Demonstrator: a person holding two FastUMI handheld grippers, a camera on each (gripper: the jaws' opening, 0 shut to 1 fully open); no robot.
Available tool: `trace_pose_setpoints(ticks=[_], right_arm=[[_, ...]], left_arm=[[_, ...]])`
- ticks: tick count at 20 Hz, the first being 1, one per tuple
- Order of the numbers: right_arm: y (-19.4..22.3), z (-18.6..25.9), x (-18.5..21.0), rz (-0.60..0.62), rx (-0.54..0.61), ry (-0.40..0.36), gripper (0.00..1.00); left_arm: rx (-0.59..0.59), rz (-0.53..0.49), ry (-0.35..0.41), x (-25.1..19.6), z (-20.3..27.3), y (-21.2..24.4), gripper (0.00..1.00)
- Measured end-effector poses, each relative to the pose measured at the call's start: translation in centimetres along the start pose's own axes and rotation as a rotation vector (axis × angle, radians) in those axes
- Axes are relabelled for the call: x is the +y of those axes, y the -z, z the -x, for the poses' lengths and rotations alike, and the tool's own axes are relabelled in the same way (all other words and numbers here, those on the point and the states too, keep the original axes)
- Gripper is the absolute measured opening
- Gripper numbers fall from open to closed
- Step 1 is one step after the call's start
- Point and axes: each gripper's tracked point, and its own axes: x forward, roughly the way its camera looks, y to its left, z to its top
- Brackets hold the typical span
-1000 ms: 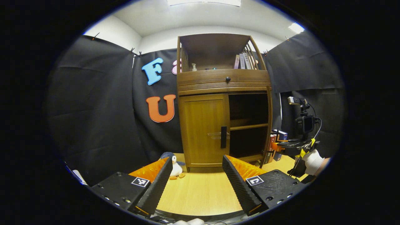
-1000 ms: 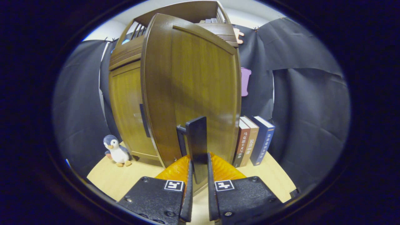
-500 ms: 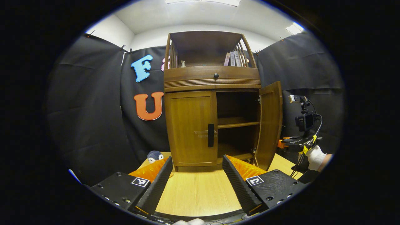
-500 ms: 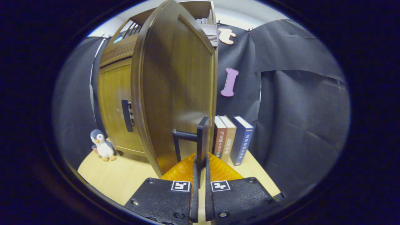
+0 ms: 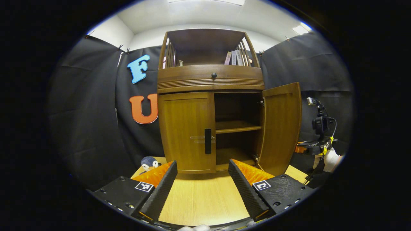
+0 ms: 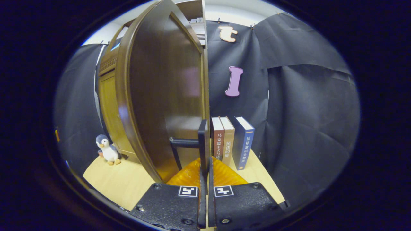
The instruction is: Open the right door of the double-door shoe cabinet with the right hand, and open the left door with the left hand.
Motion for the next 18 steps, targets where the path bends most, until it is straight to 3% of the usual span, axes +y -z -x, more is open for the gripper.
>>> trace_pose_setpoints(ticks=[18], right_arm=[[-0.7,-0.6,-5.1,0.041,0.033,-0.205,0.06]], left_arm=[[-0.043,0.012,0.008,-5.2,-3.4,-2.0,0.96]])
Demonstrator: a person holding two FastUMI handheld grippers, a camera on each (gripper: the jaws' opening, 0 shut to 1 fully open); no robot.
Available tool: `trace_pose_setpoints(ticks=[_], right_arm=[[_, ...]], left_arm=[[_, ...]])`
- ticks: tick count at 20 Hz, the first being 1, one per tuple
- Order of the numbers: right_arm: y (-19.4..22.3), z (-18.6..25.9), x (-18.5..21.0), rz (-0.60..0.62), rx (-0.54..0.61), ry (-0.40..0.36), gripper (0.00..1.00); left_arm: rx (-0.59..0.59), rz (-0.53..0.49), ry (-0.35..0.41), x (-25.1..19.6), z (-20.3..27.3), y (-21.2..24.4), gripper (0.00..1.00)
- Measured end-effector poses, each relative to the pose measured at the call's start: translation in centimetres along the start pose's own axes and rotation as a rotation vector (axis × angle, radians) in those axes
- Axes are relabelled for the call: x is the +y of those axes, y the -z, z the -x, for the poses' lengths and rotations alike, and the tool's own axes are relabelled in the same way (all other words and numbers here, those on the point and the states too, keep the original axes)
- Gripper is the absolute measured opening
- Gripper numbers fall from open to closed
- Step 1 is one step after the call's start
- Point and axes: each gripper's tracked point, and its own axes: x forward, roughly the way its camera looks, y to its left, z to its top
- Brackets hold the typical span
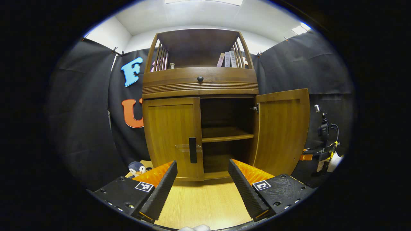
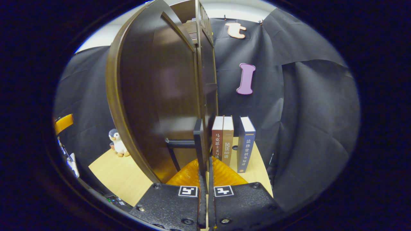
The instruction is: Open the right door of the double-door shoe cabinet with the right hand, and open the left door with the left hand.
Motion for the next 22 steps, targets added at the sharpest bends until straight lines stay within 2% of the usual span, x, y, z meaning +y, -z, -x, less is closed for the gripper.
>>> trace_pose_setpoints(ticks=[2,6,8,12,13,14,15,17,22], right_arm=[[0.2,-0.1,0.2,0.005,0.01,-0.028,0.06],[0.2,0.4,0.0,0.011,0.018,-0.031,0.12],[0.2,1.2,-0.3,0.018,0.008,-0.018,0.19],[0.5,4.1,-1.6,-0.007,-0.01,0.072,0.52],[0.2,4.9,-1.8,-0.017,-0.024,0.108,0.66],[-0.3,5.8,-1.9,-0.024,-0.041,0.142,0.71],[-0.7,6.7,-1.7,-0.029,-0.054,0.173,0.85],[-1.9,8.7,-0.6,-0.041,-0.096,0.22,1.0],[-4.4,12.4,3.2,-0.095,-0.176,0.302,1.0]], left_arm=[[0.002,-0.008,-0.004,-0.1,0.0,0.0,0.96],[0.001,-0.015,-0.005,0.2,0.1,0.0,0.96],[0.003,-0.017,-0.006,0.4,0.2,0.1,0.96],[0.008,-0.018,0.0,1.5,-0.1,0.3,0.96],[0.01,-0.02,0.004,1.8,-0.2,0.5,0.96],[0.012,-0.022,0.006,2.0,-0.4,0.5,0.96],[0.012,-0.021,0.007,2.4,-0.6,0.6,0.96],[0.013,-0.034,0.003,3.5,-1.5,0.7,0.96],[-0.011,-0.057,-0.007,6.0,-5.9,0.8,0.96]])
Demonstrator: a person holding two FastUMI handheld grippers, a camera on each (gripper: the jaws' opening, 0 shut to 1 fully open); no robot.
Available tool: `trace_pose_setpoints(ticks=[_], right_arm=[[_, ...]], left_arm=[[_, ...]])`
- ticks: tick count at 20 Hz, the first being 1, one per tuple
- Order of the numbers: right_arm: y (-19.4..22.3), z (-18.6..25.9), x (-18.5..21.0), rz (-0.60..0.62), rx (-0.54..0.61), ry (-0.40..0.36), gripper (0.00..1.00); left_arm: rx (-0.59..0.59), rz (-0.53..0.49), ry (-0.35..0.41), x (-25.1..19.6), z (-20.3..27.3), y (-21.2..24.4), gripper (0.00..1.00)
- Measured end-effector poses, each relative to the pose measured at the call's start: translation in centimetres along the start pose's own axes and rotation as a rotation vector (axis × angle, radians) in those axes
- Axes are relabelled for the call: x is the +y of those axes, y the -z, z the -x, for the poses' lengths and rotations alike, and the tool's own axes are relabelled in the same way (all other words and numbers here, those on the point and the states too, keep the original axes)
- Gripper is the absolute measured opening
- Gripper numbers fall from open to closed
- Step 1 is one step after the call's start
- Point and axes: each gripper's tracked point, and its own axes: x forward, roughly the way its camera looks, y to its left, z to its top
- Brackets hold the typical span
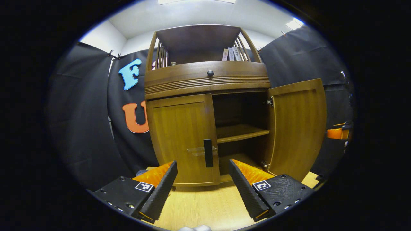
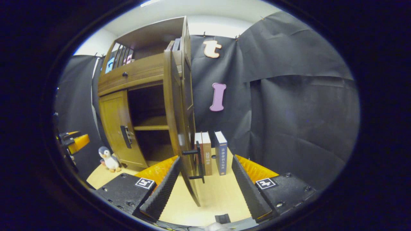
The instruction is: Open the right door of the double-door shoe cabinet with the right hand, and open the left door with the left hand.
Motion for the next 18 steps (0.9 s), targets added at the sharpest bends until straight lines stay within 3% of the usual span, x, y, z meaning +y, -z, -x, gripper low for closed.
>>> trace_pose_setpoints(ticks=[9,14,18], right_arm=[[-0.9,3.9,9.0,0.024,-0.017,-0.083,0.99],[-0.8,3.6,9.9,0.089,0.024,-0.104,1.0],[-0.9,3.0,8.9,0.105,0.043,-0.092,0.99]], left_arm=[[0.006,0.044,0.024,-0.9,-12.7,2.9,0.96],[0.03,0.043,0.022,-1.7,-19.2,5.5,1.0],[0.024,0.069,0.001,-2.0,-21.5,6.0,0.91]])
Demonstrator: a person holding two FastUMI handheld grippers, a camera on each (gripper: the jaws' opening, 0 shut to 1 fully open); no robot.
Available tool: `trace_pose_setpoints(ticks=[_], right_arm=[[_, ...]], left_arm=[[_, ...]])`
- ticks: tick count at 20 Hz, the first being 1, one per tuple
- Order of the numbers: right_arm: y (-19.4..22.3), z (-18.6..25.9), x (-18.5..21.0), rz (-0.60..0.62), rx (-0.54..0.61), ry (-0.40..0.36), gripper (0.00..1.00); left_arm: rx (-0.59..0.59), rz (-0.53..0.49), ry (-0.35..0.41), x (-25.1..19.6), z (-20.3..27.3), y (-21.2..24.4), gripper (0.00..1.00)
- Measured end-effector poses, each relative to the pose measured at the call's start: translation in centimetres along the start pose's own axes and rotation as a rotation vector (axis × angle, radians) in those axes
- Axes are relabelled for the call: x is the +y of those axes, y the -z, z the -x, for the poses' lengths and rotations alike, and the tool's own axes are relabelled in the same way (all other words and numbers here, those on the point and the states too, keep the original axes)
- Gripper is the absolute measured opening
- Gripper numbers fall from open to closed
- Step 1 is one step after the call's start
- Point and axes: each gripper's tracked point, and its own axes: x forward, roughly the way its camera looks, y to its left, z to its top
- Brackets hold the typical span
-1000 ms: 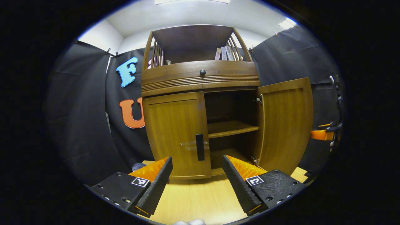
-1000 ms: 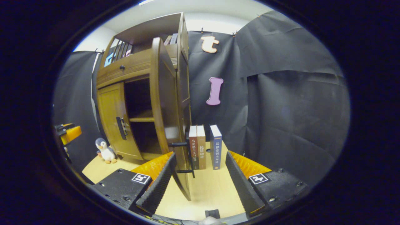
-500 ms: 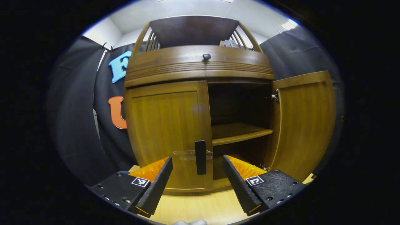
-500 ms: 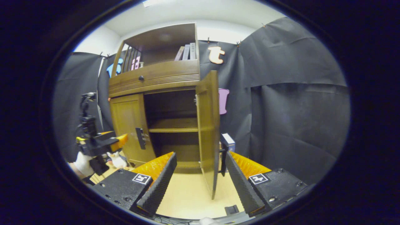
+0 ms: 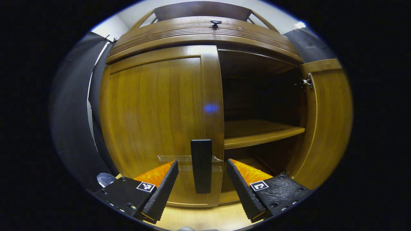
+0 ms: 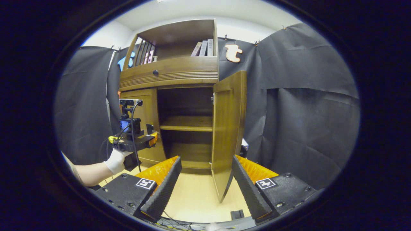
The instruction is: Open the right door of the double-door shoe cabinet with the right hand, and open the left door with the left hand.
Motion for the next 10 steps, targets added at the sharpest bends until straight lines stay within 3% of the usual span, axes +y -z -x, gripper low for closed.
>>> trace_pose_setpoints(ticks=[3,5,8,9,10], right_arm=[[-0.2,-0.6,-0.6,-0.006,0.008,0.006,0.99],[-0.5,-0.6,-0.6,-0.018,0.001,0.001,1.0],[-0.4,-1.0,-0.7,-0.015,0.008,-0.003,0.99],[-0.5,-1.0,-0.7,-0.012,0.011,-0.004,1.0],[-0.6,-1.0,-0.7,-0.011,0.011,-0.008,1.0]], left_arm=[[-0.012,-0.023,-0.007,0.2,-1.4,0.0,0.87],[-0.008,-0.025,-0.014,0.3,-1.9,0.1,0.63],[0.001,-0.009,-0.011,0.4,-2.3,0.6,0.47],[-0.001,-0.006,-0.001,0.3,-2.2,0.5,0.34],[0.001,0.0,0.007,0.5,-2.3,0.7,0.43]])
